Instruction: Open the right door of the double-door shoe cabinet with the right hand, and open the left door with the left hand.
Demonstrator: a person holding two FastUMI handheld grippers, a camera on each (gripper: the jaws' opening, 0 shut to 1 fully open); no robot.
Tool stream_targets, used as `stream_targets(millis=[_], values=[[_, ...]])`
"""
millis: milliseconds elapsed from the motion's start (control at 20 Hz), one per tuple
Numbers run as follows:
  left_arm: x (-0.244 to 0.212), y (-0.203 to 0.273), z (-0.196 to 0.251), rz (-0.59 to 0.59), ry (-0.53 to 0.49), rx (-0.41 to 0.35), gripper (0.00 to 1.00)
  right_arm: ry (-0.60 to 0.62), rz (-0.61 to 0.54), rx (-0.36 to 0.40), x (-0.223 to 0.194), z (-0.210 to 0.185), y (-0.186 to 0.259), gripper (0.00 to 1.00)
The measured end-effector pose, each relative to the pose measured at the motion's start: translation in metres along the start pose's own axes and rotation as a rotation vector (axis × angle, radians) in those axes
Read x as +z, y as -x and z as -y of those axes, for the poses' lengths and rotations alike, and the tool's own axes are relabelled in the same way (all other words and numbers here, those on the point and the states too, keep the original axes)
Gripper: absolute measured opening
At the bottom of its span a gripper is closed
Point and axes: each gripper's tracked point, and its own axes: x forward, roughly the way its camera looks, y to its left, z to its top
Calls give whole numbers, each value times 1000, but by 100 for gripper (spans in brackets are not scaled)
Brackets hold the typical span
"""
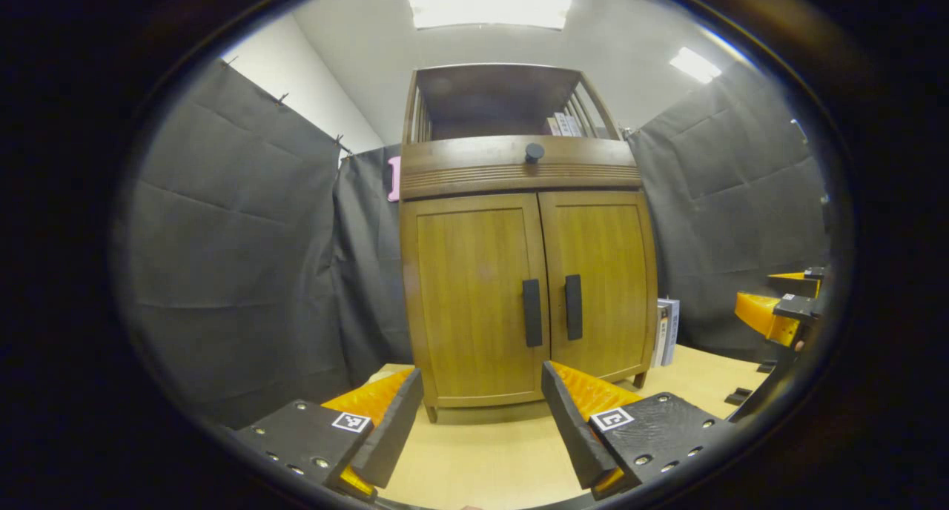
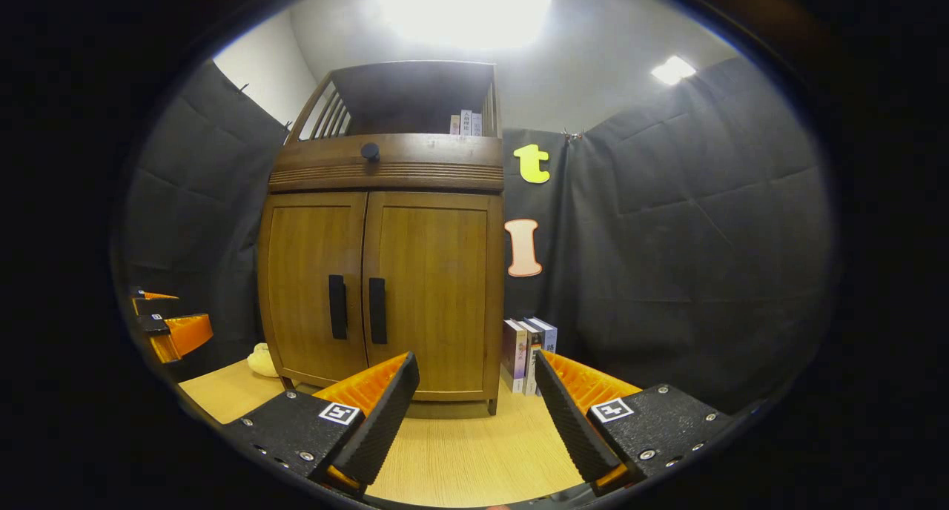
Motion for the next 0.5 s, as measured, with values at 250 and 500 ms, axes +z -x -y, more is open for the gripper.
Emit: stream_targets(millis=[250,500], values=[[6,-2,5,18,-7,-22,92,-4,16,19,8,-5,-16,97],[8,-3,10,31,-14,-25,91,-22,44,52,23,-11,-48,97]])
